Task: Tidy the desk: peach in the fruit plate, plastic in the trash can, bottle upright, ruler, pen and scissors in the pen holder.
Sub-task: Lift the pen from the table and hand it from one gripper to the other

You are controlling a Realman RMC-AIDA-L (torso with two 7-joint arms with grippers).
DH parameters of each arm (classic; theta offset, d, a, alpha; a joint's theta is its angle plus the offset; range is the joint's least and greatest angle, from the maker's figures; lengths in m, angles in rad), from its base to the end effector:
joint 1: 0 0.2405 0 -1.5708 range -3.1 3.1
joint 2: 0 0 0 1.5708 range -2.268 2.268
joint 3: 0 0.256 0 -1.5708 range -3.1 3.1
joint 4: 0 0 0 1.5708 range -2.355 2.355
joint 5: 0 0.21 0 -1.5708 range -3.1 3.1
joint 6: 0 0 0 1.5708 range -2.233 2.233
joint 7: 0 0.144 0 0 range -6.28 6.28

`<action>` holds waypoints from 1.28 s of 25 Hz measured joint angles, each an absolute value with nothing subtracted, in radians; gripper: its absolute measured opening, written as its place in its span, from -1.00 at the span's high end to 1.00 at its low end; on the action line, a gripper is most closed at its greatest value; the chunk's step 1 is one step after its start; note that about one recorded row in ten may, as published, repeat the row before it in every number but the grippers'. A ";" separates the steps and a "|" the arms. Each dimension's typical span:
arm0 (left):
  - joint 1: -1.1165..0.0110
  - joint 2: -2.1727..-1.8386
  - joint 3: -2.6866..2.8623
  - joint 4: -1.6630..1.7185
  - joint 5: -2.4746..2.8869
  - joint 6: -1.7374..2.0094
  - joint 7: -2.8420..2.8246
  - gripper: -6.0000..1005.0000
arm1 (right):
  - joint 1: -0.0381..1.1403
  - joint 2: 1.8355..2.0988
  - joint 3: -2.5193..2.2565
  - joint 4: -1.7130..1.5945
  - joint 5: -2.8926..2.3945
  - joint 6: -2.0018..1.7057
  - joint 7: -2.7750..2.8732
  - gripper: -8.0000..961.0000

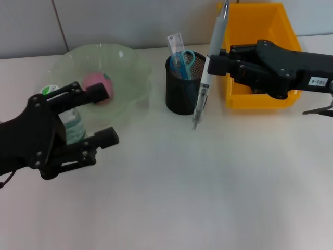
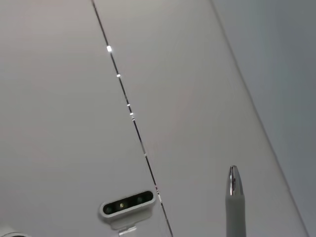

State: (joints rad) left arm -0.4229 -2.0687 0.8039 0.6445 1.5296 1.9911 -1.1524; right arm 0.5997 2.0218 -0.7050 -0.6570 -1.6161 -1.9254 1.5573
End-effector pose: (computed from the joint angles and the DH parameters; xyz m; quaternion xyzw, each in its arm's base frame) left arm -0.2214 0.2748 0.0370 -0.8773 -0.0338 -0.4738 0.0685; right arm 0.1891 0.3267 0.0571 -0.8831 0.1528 0.4437 0.0000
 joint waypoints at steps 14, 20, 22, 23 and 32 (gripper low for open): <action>-0.421 -2.071 0.938 0.925 1.531 1.916 -1.567 -0.47 | 0.628 2.034 -0.698 -0.651 -1.605 -1.953 1.557 0.72; -0.423 -2.068 0.948 0.986 1.528 1.892 -1.604 -0.47 | 0.637 2.011 -0.713 -0.662 -1.610 -1.976 1.603 0.72; -0.423 -2.068 0.948 0.986 1.528 1.892 -1.604 -0.47 | 0.639 2.002 -0.724 -0.663 -1.616 -1.980 1.607 0.72; -0.423 -2.068 0.948 0.986 1.528 1.892 -1.604 -0.47 | 0.642 1.991 -0.738 -0.664 -1.620 -1.983 1.611 0.72; -0.432 -2.065 0.948 1.071 1.578 1.874 -1.672 -0.47 | 0.658 1.929 -0.825 -0.714 -1.668 -1.985 1.628 0.72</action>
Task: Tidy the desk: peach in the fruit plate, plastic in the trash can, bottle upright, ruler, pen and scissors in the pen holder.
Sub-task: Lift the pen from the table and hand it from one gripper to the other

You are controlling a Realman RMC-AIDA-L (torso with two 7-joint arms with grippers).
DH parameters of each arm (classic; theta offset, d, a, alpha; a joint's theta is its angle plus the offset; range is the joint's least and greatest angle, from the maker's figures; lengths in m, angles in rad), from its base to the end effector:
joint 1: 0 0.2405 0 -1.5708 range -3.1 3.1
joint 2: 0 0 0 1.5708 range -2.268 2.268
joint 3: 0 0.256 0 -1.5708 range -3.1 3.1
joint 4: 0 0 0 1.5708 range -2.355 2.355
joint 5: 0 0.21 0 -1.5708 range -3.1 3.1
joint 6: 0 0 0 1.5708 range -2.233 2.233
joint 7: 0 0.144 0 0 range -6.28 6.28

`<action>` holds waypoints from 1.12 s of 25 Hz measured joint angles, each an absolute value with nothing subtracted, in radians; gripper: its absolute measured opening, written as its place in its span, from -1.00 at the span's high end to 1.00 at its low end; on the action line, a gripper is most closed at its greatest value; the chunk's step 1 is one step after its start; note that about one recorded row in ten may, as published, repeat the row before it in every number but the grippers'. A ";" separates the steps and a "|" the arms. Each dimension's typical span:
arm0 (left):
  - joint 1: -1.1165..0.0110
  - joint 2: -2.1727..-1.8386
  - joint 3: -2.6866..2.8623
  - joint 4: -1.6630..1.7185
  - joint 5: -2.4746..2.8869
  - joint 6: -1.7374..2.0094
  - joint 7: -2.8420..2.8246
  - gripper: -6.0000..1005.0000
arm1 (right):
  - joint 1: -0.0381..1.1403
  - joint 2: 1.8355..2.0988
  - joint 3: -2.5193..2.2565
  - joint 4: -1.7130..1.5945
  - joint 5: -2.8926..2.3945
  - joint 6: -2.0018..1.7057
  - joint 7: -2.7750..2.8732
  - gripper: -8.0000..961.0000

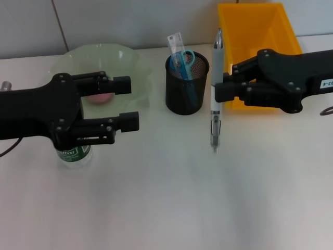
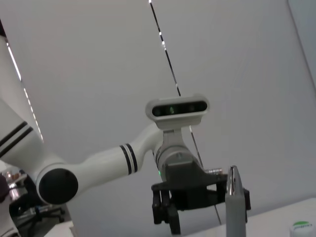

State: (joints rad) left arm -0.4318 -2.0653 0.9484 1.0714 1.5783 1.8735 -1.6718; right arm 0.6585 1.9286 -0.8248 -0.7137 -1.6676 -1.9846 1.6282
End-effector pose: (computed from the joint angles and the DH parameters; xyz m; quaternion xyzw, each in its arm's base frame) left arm -0.1747 0.2995 0.0573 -0.9309 -0.1016 -0.3508 0.0018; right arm 0.1763 0.3325 0.0746 0.9279 -0.1192 -0.3474 0.0635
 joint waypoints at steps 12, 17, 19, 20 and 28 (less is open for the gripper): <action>-0.486 -2.074 0.999 1.028 1.545 1.841 -1.678 -0.47 | 0.695 1.957 -0.871 -0.752 -1.701 -1.975 1.629 0.72; -0.496 -2.075 1.043 1.025 1.511 1.781 -1.674 -0.47 | 0.712 1.975 -0.873 -0.763 -1.743 -1.969 1.624 0.72; -0.498 -2.075 1.047 1.024 1.503 1.781 -1.674 -0.47 | 0.714 1.983 -0.873 -0.777 -1.761 -1.961 1.623 0.72; -0.498 -2.075 1.050 1.024 1.497 1.781 -1.674 -0.47 | 0.714 1.986 -0.873 -0.783 -1.768 -1.956 1.623 0.72; -0.498 -2.075 1.069 1.016 1.481 1.775 -1.674 -0.45 | 0.720 1.991 -0.873 -0.790 -1.774 -1.950 1.622 0.72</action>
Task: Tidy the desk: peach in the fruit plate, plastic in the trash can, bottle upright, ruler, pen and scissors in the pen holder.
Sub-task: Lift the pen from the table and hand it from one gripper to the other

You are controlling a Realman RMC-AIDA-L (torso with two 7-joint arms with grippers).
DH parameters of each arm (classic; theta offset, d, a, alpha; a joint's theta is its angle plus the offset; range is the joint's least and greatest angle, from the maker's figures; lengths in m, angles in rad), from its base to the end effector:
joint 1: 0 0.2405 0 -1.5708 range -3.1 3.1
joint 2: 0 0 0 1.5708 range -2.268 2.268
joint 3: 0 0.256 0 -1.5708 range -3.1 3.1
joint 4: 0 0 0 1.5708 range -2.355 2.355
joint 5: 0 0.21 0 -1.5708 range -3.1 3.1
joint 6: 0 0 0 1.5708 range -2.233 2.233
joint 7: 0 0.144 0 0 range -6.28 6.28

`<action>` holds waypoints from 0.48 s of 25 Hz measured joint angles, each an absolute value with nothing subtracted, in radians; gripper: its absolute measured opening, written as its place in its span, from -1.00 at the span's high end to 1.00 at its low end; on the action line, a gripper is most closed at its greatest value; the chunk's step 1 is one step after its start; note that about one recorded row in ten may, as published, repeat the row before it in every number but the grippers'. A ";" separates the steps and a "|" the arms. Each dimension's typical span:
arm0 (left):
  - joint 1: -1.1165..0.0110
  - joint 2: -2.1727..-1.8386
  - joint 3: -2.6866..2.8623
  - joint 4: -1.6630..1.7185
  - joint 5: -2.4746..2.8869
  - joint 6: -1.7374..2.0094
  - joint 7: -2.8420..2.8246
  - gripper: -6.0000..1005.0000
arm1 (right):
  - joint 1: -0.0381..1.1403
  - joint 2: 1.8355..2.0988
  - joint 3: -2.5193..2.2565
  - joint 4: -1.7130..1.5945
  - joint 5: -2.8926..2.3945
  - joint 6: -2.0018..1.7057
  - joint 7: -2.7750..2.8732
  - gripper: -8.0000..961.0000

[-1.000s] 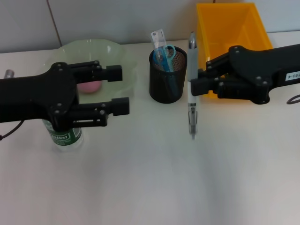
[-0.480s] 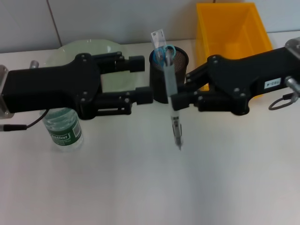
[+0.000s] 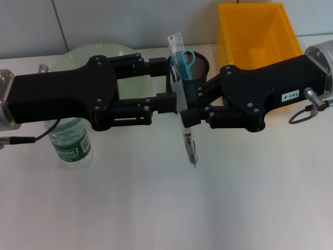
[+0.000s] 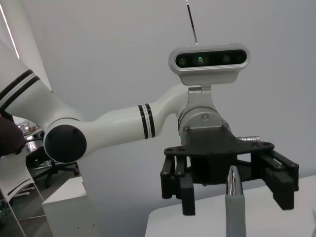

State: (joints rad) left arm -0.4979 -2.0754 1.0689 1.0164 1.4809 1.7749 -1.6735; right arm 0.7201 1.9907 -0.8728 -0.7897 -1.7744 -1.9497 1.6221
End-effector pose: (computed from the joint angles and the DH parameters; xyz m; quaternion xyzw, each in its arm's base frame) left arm -0.1429 0.3146 0.0357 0.9209 0.0936 0.3776 0.0232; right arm 0.1499 0.3376 0.0458 0.9496 -0.0804 -0.2899 0.0877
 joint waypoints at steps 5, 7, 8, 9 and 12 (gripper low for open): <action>-0.499 -2.075 1.090 1.015 1.476 1.757 -1.673 -0.42 | 0.722 1.998 -0.873 -0.798 -1.775 -1.950 1.619 0.72; -0.499 -2.075 1.097 1.015 1.472 1.755 -1.674 -0.41 | 0.722 1.998 -0.873 -0.800 -1.775 -1.950 1.618 0.72; -0.499 -2.075 1.099 1.015 1.469 1.755 -1.673 -0.40 | 0.722 1.999 -0.873 -0.802 -1.775 -1.950 1.618 0.72; -0.499 -2.075 1.103 1.015 1.465 1.755 -1.673 -0.39 | 0.722 1.999 -0.873 -0.802 -1.775 -1.950 1.618 0.72; -0.499 -2.075 1.108 1.015 1.457 1.754 -1.673 -0.36 | 0.720 1.999 -0.873 -0.802 -1.776 -1.950 1.617 0.72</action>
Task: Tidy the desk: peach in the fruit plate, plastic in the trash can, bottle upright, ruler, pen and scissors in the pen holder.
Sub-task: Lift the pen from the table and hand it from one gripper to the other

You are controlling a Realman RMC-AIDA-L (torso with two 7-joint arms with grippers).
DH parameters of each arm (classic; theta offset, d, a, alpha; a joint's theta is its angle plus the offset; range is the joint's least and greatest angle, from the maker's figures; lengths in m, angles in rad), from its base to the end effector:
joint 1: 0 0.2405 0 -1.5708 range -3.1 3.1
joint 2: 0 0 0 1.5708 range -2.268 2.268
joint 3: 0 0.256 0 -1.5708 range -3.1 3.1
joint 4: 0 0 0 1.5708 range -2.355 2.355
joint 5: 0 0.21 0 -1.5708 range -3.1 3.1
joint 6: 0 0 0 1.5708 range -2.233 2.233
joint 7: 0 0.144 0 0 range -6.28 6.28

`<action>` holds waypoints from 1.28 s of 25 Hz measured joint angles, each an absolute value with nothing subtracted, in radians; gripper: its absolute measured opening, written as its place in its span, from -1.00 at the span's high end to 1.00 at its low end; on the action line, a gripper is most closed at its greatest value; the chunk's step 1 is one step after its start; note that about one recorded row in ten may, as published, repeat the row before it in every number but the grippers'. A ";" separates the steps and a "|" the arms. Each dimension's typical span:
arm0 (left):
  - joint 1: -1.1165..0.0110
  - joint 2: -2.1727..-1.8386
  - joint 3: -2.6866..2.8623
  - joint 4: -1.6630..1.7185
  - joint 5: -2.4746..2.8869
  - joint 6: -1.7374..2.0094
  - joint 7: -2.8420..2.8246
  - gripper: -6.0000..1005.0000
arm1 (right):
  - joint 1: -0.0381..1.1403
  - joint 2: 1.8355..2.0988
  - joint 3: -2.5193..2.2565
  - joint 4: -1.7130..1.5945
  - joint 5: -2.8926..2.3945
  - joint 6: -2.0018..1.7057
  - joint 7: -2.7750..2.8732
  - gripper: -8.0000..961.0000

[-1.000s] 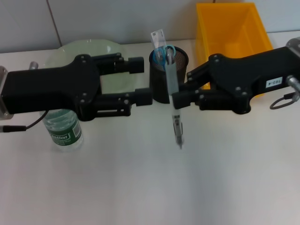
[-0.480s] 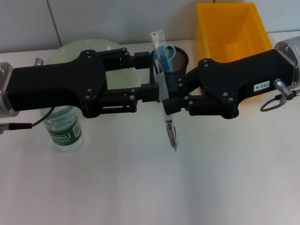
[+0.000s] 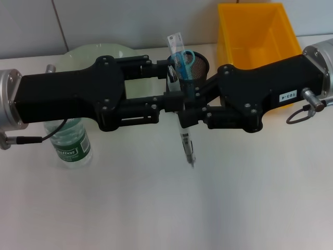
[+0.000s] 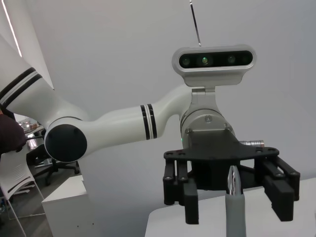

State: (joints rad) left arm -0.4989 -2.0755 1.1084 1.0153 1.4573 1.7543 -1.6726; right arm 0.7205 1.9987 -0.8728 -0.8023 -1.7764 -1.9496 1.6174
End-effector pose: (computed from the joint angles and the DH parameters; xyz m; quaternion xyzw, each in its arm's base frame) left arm -0.1380 0.3144 0.0305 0.9202 0.0921 0.3792 0.0299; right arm 0.1475 0.3371 0.0444 0.9502 -0.0736 -0.2901 0.0871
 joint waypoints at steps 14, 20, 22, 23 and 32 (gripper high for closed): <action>-0.491 -2.077 1.127 1.015 1.432 1.754 -1.646 -0.21 | 0.722 2.000 -0.873 -0.802 -1.776 -1.948 1.615 0.71; -0.491 -2.075 1.132 1.016 1.428 1.752 -1.645 -0.01 | 0.724 2.000 -0.873 -0.802 -1.776 -1.948 1.615 0.70; -0.491 -2.075 1.132 1.016 1.428 1.752 -1.645 0.02 | 0.725 2.000 -0.873 -0.802 -1.775 -1.948 1.615 0.69; -0.491 -2.075 1.132 1.016 1.428 1.752 -1.645 0.03 | 0.725 2.000 -0.873 -0.804 -1.772 -1.948 1.615 0.69; -0.498 -2.074 1.134 1.004 1.430 1.745 -1.637 0.16 | 0.726 2.003 -0.873 -0.815 -1.771 -1.949 1.618 0.67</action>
